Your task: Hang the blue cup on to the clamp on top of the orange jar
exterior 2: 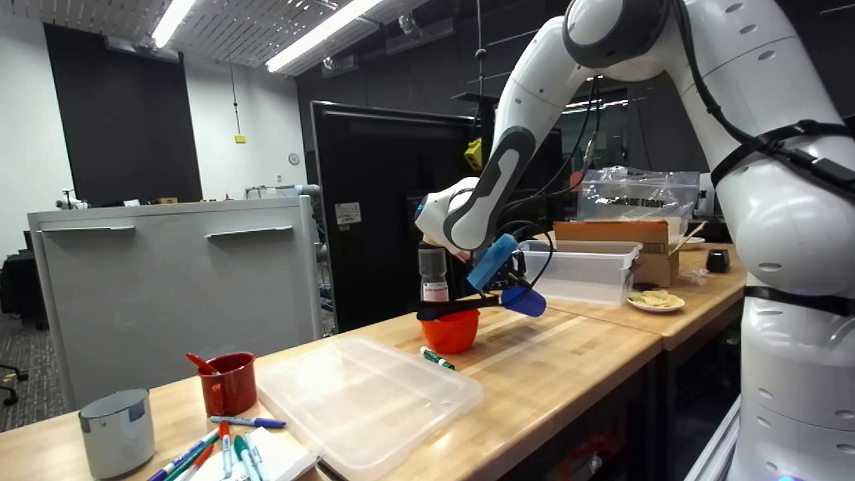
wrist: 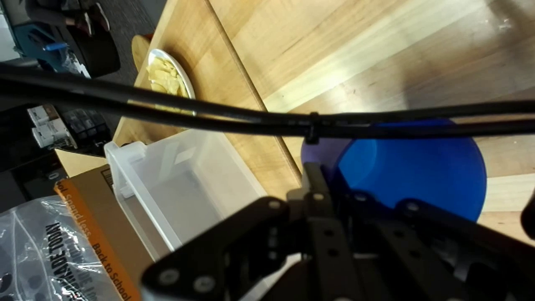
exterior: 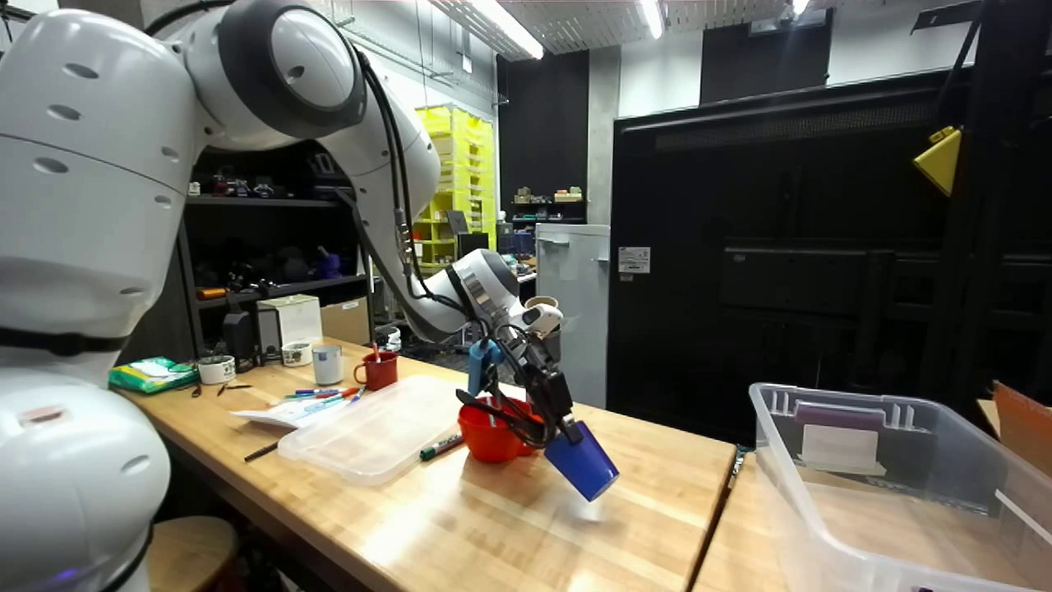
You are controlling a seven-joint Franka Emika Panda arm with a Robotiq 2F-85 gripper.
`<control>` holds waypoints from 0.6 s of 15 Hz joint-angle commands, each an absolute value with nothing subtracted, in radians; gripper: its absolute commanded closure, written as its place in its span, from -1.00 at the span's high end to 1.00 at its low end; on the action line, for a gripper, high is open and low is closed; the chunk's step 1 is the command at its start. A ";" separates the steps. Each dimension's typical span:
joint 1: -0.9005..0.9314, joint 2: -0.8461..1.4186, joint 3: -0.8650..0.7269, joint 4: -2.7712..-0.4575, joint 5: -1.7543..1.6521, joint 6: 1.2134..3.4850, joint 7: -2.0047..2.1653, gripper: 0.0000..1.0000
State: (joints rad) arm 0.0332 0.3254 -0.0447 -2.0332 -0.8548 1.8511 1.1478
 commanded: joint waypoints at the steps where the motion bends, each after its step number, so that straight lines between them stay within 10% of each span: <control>1: 0.045 0.320 -0.040 -2.023 -0.843 1.819 1.138 -0.98; 9: 0.065 0.320 -0.023 -2.030 -0.845 1.811 1.144 -0.98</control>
